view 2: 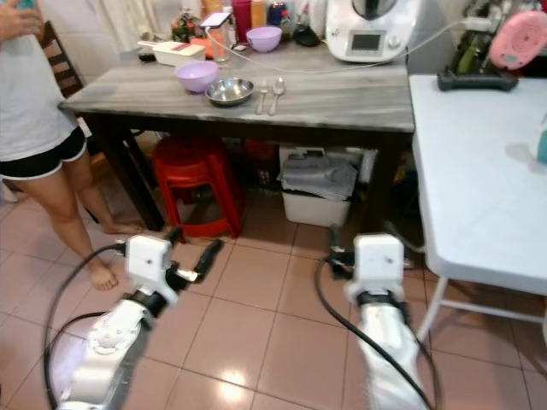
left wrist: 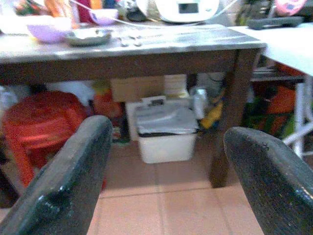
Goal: Setting the table
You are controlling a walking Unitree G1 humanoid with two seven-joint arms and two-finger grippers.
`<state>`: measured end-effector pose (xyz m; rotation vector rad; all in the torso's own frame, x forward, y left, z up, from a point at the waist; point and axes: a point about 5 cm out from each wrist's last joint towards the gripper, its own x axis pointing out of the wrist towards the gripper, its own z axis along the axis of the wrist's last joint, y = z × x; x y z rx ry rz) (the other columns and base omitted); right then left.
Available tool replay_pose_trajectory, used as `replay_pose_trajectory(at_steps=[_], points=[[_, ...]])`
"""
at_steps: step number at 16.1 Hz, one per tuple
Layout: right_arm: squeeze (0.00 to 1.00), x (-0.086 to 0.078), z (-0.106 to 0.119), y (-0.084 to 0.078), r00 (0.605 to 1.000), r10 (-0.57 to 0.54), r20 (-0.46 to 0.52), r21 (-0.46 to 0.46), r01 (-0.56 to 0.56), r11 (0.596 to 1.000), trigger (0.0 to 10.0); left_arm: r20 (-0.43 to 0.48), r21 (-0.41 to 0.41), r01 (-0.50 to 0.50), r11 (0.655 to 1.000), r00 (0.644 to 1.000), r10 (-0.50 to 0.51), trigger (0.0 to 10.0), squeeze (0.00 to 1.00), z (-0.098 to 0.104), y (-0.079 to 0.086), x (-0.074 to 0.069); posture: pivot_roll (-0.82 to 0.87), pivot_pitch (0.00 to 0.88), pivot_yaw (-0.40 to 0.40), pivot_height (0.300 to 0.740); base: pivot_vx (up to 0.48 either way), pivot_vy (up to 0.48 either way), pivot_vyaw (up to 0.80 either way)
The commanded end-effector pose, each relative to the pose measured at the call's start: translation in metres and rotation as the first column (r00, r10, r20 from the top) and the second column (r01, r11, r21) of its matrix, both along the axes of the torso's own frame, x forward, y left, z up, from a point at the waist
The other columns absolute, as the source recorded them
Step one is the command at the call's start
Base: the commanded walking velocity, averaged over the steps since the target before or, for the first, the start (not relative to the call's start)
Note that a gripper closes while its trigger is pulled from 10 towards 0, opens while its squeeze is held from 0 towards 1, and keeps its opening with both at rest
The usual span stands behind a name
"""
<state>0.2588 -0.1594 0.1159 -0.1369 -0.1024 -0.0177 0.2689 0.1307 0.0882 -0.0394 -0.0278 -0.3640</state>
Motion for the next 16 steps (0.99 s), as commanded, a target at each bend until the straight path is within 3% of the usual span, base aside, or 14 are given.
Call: replay_pose_trajectory(at_steps=[1,16], points=[[0.0,0.0002,-0.0008,-0.0053,1.0,-0.013,-0.007,-0.004,0.013,1.0,10.0,0.012,-0.002,-0.005,1.0,1.0,0.005,10.0,0.0,0.003,0.0001,0.0012,-0.11,0.02,0.103,0.74,0.0,-0.371,0.0],[0.0,0.0013,-0.0011,-0.0042,1.0,-0.015,-0.006,0.002,0.015,1.0,10.0,0.025,-0.009,-0.009,1.0,1.0,0.009,10.0,0.0,0.007,-0.0011,0.0043,-0.11,0.021,0.107,0.74,0.0,-0.381,0.0]])
